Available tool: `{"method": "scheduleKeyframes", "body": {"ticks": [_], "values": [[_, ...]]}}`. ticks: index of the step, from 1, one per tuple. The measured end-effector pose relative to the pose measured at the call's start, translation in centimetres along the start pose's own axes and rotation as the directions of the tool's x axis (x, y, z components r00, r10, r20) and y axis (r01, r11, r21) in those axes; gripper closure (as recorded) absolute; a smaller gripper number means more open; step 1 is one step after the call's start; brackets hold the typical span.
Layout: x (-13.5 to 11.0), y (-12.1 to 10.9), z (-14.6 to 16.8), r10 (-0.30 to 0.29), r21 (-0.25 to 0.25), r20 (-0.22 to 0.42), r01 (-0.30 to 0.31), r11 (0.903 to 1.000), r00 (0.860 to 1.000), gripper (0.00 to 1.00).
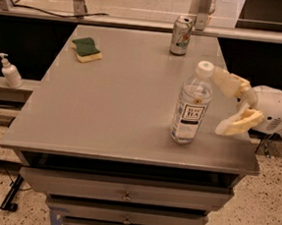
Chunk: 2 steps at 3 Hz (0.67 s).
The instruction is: Place blue plastic bottle upright
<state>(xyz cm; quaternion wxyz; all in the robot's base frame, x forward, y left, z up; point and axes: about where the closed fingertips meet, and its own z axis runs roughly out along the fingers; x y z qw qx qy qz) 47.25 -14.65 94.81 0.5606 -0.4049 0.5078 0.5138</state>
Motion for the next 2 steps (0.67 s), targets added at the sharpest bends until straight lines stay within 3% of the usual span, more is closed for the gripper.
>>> {"method": "scheduleKeyframes", "body": {"ticks": [1,2], "values": [[-2.4,0.3,-1.6,-0.032,0.024,-0.037,0.033,0.9992,0.999,0.00],[-8.3,0.6,-3.3,-0.111,0.058,-0.093,0.117,0.9915,0.989,0.00]]}}
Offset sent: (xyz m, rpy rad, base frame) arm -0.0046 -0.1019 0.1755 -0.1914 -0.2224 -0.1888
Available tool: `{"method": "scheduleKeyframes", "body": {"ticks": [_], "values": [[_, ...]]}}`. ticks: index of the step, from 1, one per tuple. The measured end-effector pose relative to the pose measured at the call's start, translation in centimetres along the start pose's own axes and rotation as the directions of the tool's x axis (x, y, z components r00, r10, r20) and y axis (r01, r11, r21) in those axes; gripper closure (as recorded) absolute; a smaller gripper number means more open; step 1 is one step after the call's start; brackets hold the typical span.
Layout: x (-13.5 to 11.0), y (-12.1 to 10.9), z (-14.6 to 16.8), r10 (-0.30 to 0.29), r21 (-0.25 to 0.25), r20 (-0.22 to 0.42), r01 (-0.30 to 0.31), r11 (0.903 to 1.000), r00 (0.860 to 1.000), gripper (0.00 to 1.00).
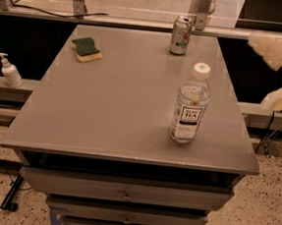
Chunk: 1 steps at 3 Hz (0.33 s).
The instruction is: Place blue plastic bottle upright
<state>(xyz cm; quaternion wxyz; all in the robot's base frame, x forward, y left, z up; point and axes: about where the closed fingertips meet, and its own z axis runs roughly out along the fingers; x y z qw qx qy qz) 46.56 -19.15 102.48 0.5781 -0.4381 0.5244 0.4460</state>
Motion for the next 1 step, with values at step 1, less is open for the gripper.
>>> {"method": "scheduleKeyframes", "body": {"ticks": [1], "values": [[-3.07,-0.77,-1.68,-0.061,0.043,0.019,0.060,0.9973,0.998,0.00]]}}
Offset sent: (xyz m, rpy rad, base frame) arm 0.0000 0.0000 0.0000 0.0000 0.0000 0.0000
